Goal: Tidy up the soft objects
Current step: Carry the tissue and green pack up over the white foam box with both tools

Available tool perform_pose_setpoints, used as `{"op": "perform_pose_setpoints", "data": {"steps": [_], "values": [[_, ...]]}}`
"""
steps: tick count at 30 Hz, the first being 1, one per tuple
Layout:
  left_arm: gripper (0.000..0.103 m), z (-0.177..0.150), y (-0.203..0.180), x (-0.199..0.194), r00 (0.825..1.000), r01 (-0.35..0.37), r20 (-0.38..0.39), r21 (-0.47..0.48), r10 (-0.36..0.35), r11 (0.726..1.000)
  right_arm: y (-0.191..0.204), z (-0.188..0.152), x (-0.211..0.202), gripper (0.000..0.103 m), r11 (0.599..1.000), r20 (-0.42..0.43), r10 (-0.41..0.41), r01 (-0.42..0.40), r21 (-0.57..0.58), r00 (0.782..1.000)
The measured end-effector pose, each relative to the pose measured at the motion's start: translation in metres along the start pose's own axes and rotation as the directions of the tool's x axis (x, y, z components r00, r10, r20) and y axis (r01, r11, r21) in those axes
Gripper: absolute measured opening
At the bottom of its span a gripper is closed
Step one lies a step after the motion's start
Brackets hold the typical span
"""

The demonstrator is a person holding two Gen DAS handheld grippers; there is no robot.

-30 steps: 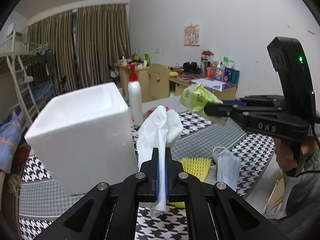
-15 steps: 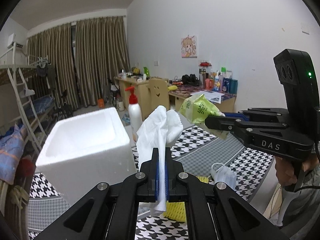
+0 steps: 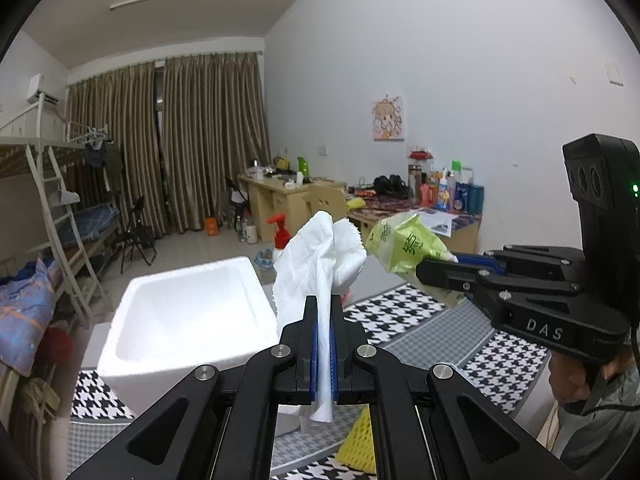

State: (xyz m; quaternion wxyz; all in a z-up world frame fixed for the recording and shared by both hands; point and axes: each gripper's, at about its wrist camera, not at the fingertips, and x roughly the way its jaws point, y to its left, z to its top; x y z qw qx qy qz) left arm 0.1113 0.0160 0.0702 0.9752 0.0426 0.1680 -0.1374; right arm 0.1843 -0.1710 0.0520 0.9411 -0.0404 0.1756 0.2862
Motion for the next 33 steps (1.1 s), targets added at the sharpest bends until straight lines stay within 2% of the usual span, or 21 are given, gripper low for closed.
{"op": "perform_pose_setpoints", "data": {"steps": [18, 33], "values": [[0.004, 0.023, 0.029, 0.002, 0.993, -0.1, 0.059, -0.044, 0.103, 0.994, 0.014, 0.026, 0.023, 0.016, 0.999, 0.007, 0.038, -0.038, -0.018, 0.999], [0.004, 0.027, 0.057, 0.019, 0.974, -0.221, 0.03, -0.101, 0.225, 0.97, 0.035, 0.046, 0.048, 0.016, 0.992, -0.014, 0.105, -0.105, -0.07, 0.994]]}}
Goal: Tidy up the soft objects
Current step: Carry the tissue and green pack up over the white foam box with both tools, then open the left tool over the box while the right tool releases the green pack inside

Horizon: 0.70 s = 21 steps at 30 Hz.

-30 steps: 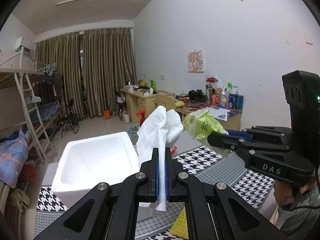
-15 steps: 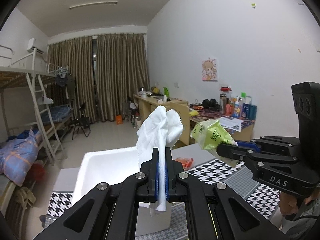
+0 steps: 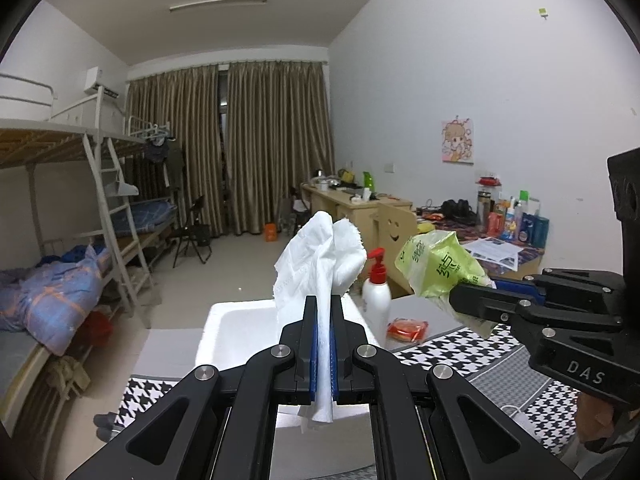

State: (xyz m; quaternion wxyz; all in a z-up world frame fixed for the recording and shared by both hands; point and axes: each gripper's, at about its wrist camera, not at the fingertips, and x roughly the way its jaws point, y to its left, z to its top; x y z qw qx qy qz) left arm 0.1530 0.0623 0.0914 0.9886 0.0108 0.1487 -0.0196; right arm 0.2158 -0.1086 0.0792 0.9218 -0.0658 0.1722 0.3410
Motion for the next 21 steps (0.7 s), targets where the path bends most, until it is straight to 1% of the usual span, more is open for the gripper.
{"op": "perform_pose_setpoints", "data": {"steps": [6, 9, 15, 18, 21], "values": [[0.004, -0.003, 0.009, 0.013, 0.999, -0.037, -0.028, -0.01, 0.036, 0.999, 0.005, 0.005, 0.012, 0.016, 1.0, -0.02, 0.025, -0.025, -0.004, 0.999], [0.004, -0.004, 0.014, 0.02, 0.998, -0.033, -0.046, -0.021, 0.031, 0.999, 0.008, 0.007, 0.017, 0.016, 0.999, -0.024, 0.032, -0.032, -0.005, 0.999], [0.004, -0.008, 0.022, 0.041, 0.995, -0.059, -0.087, -0.02, 0.057, 0.998, 0.004, 0.009, 0.027, 0.016, 0.999, -0.046, 0.034, -0.034, 0.004, 0.998], [0.004, -0.012, 0.025, 0.051, 0.992, -0.045, -0.121, -0.02, 0.042, 0.999, 0.005, 0.008, 0.031, 0.016, 1.0, -0.058, 0.029, -0.029, 0.001, 0.998], [0.007, -0.016, 0.029, 0.057, 0.989, -0.061, -0.138, -0.016, 0.058, 0.998, 0.005, 0.008, 0.033, 0.016, 0.999, -0.064, 0.033, -0.033, 0.004, 0.997]]}}
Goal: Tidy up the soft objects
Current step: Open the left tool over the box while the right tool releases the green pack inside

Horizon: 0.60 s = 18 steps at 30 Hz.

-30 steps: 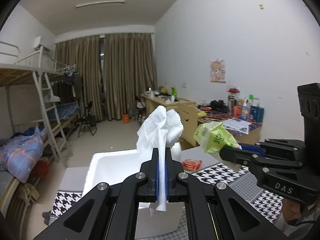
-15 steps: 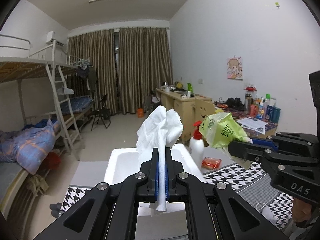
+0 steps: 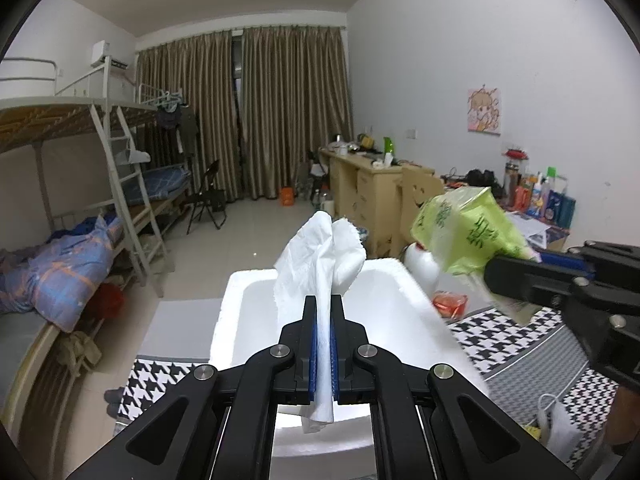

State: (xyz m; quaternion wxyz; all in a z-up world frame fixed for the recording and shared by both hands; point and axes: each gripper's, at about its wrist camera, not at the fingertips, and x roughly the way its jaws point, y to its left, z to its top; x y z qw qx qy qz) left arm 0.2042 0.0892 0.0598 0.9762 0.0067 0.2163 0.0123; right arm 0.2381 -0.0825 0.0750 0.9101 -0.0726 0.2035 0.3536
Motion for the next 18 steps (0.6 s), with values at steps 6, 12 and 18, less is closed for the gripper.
{"op": "perform_pose_setpoints", "data": {"steps": [6, 12, 18], "values": [[0.068, -0.005, 0.006, 0.003, 0.999, -0.032, -0.009, 0.014, 0.032, 0.999, 0.002, 0.004, 0.005, 0.016, 1.0, -0.012, -0.002, 0.002, -0.002, 1.0], [0.079, -0.004, 0.018, -0.005, 0.997, -0.069, 0.023, -0.002, 0.069, 0.998, 0.006, 0.005, 0.011, 0.016, 1.0, -0.027, 0.005, -0.005, -0.007, 1.0], [0.09, -0.003, 0.029, -0.015, 0.994, -0.096, 0.049, -0.035, 0.097, 0.995, 0.007, 0.009, 0.016, 0.016, 1.0, -0.039, 0.017, -0.017, -0.012, 0.999]]}}
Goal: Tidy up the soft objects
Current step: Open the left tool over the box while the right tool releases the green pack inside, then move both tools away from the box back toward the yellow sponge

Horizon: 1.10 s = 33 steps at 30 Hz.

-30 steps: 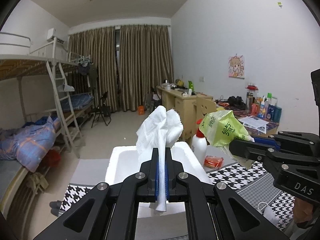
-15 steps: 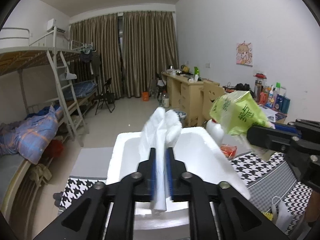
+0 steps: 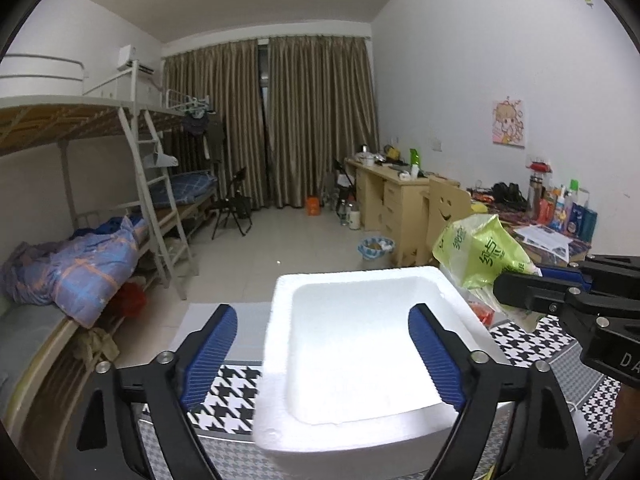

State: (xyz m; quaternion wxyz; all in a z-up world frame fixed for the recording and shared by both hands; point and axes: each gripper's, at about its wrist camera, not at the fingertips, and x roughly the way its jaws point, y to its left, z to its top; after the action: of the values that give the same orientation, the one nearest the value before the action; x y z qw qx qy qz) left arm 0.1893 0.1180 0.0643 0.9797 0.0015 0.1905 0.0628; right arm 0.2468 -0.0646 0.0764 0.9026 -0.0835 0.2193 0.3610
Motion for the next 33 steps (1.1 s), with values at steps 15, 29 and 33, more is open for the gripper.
{"op": "perform_pose_setpoints", "data": {"steps": [15, 29, 33], "values": [[0.1, 0.0, 0.015, -0.015, 0.997, -0.06, 0.043, -0.03, 0.061, 0.998, 0.003, 0.005, 0.024, 0.016, 0.999, -0.052, 0.049, -0.048, 0.014, 0.997], [0.101, -0.006, 0.024, -0.026, 0.995, -0.079, 0.059, -0.051, 0.082, 0.996, 0.002, 0.003, 0.047, 0.071, 0.997, -0.091, 0.063, -0.06, 0.038, 0.994], [0.101, -0.007, 0.027, -0.027, 0.995, -0.084, 0.055, -0.062, 0.088, 0.994, 0.003, 0.002, 0.045, 0.076, 0.997, -0.09, 0.068, -0.066, 0.03, 0.994]]}}
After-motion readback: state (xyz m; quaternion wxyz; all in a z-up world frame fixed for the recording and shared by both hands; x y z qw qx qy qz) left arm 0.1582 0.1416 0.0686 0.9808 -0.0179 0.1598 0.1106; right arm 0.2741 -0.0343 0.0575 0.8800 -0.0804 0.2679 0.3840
